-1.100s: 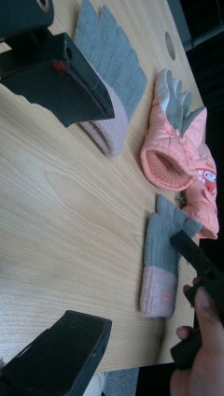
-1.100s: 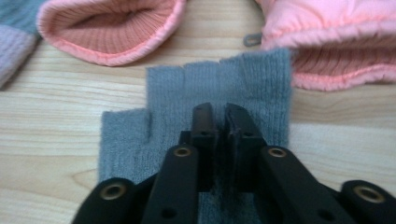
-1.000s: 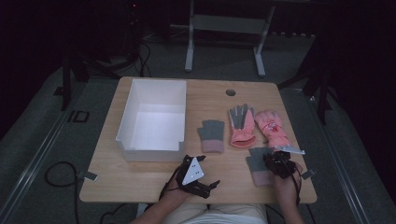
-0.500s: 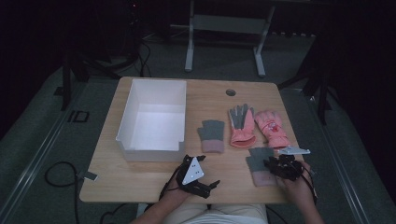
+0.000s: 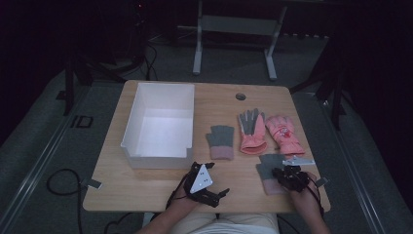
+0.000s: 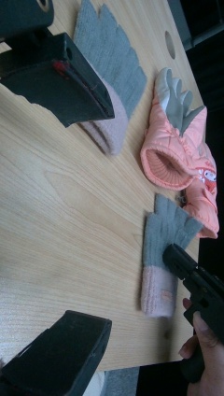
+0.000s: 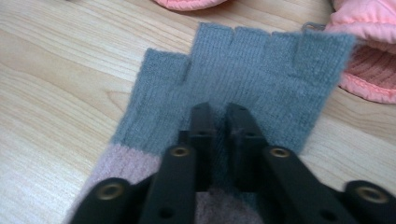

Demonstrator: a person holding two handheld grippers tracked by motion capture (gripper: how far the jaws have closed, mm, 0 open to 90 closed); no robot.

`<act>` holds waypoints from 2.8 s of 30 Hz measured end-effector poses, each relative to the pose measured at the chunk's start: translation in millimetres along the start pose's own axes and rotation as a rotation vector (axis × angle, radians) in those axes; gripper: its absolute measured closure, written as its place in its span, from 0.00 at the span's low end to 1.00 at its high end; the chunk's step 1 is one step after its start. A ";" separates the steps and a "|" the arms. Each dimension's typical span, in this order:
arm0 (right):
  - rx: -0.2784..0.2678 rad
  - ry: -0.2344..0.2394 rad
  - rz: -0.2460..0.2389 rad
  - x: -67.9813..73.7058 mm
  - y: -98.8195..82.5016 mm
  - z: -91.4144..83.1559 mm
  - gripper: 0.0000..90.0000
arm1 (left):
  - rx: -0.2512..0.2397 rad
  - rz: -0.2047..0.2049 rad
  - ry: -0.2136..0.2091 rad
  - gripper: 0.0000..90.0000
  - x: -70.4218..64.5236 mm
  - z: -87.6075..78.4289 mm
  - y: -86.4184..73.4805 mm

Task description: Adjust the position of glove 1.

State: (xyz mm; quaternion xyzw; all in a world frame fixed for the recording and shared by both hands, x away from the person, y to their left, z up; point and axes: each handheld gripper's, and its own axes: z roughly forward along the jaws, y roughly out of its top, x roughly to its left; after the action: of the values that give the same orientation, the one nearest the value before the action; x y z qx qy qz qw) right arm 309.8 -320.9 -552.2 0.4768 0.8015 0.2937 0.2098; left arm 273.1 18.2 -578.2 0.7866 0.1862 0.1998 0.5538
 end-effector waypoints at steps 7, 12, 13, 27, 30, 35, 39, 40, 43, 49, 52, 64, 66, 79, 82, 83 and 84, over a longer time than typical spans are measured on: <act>-0.043 -0.015 0.070 7.9 10.1 -15.5 0.96 | 0.000 0.000 0.001 0.03 0.0 0.1 0.0; -0.110 -0.017 0.089 16.2 34.2 -35.3 0.96 | 0.000 -0.001 0.001 0.03 0.0 0.1 0.1; -0.148 -0.023 0.090 20.1 51.1 -42.4 0.96 | 0.000 0.001 0.001 0.03 -0.1 0.1 0.1; -0.242 -0.003 0.079 56.0 145.0 -34.7 0.96 | -0.004 0.002 -0.002 0.03 0.2 -0.1 0.0; -0.249 0.015 0.078 67.1 162.2 -26.2 0.96 | -0.004 0.002 -0.001 0.03 0.1 -0.1 0.0; -0.243 0.037 0.083 87.1 182.3 -8.2 0.96 | -0.005 0.007 0.002 0.02 -0.2 -0.2 0.0; -0.214 0.052 0.076 99.7 189.1 12.6 0.96 | -0.008 0.005 0.001 0.03 -0.4 -0.5 -0.2; -0.214 0.052 0.076 99.7 189.1 12.6 0.96 | -0.008 0.005 0.001 0.03 -0.4 -0.5 -0.2; -0.162 0.056 0.066 107.6 186.9 37.3 0.96 | -0.011 0.002 0.000 0.02 -0.3 -0.9 -0.4; -0.077 0.057 0.073 105.4 176.4 69.7 0.96 | -0.013 -0.003 -0.003 0.03 -0.4 -1.1 -0.6; -0.043 0.058 0.079 106.0 172.5 82.9 0.96 | -0.013 -0.001 -0.002 0.03 -0.4 -1.1 -0.6; 0.032 0.046 0.091 106.4 159.0 112.9 0.94 | -0.013 0.000 -0.002 0.03 -0.6 -1.0 -0.6; 0.032 0.050 0.092 106.5 158.6 114.4 0.92 | -0.014 -0.004 -0.003 0.03 -0.3 -1.1 -0.6; -0.004 0.087 0.050 108.4 166.9 98.4 1.00 | -0.013 -0.001 -0.002 0.03 -0.5 -1.0 -0.6; 0.007 0.095 0.040 111.0 167.2 101.1 1.00 | -0.012 0.000 -0.001 0.03 -0.6 -1.0 -0.5; 0.012 0.093 0.038 112.1 166.8 103.2 1.00 | -0.013 -0.004 -0.001 0.03 -0.4 -1.0 -0.6; 0.022 0.078 0.030 113.5 164.6 109.4 1.00 | -0.013 -0.002 -0.002 0.03 -0.4 -1.0 -0.6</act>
State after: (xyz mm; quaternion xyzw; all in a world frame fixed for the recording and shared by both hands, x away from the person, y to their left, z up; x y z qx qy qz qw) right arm 430.8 -129.2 -529.0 0.4793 0.8050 0.3061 0.1688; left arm 272.1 19.0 -578.4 0.7830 0.1854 0.1996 0.5592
